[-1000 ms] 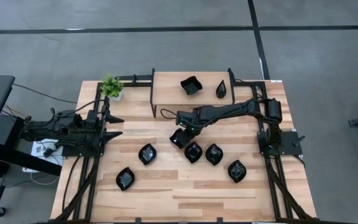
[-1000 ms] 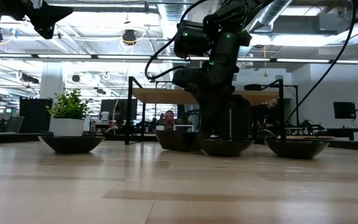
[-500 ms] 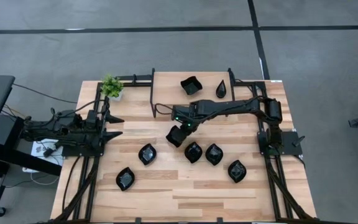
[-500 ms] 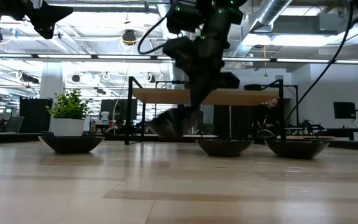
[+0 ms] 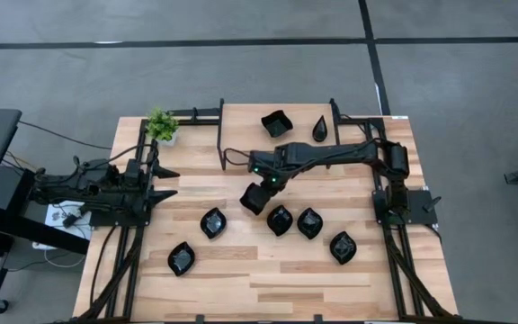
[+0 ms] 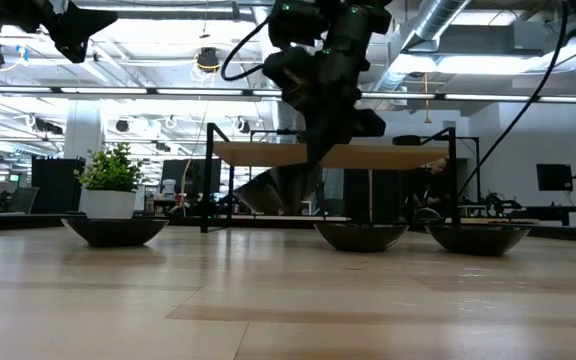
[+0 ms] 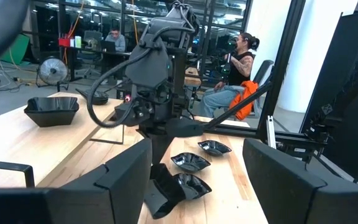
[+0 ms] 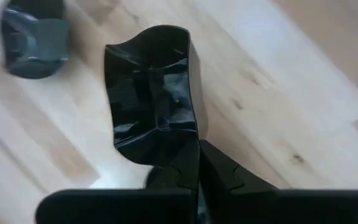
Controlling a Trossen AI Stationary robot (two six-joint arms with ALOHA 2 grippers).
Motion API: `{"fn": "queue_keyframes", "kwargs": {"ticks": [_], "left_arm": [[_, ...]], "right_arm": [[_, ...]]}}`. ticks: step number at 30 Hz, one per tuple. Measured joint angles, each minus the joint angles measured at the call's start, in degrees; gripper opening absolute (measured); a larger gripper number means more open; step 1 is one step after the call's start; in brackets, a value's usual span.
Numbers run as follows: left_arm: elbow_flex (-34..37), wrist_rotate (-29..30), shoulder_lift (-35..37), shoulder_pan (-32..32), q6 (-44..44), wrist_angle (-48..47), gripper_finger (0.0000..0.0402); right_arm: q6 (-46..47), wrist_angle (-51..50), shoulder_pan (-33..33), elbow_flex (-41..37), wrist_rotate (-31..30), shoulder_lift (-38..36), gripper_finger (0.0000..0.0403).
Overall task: Pick & Place Mini shaped plates
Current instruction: Stack the black plate on top of the black plate on the shelf
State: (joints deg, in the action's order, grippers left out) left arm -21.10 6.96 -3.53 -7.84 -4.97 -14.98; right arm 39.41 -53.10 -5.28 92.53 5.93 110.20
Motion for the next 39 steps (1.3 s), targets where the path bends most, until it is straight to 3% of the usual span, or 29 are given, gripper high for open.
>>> {"fn": "queue_keyframes", "kwargs": {"ticks": [13,27,39], "left_arm": [[-0.04,0.0,-0.02,0.01,-0.02,-0.06,0.0255],[-0.04,0.0,-0.02,0.01,-0.04,0.0,0.0255],[-0.04,-1.38,-0.02,0.0,-1.21,0.02,0.0255]], "right_arm": [[2.38,2.13,-0.69,2.34,9.2,-9.57,0.0],[8.48,2.75,-2.57,2.36,10.53,-22.99,0.0],[8.67,2.87,-5.64,2.36,10.39,-27.11,0.0]]}}
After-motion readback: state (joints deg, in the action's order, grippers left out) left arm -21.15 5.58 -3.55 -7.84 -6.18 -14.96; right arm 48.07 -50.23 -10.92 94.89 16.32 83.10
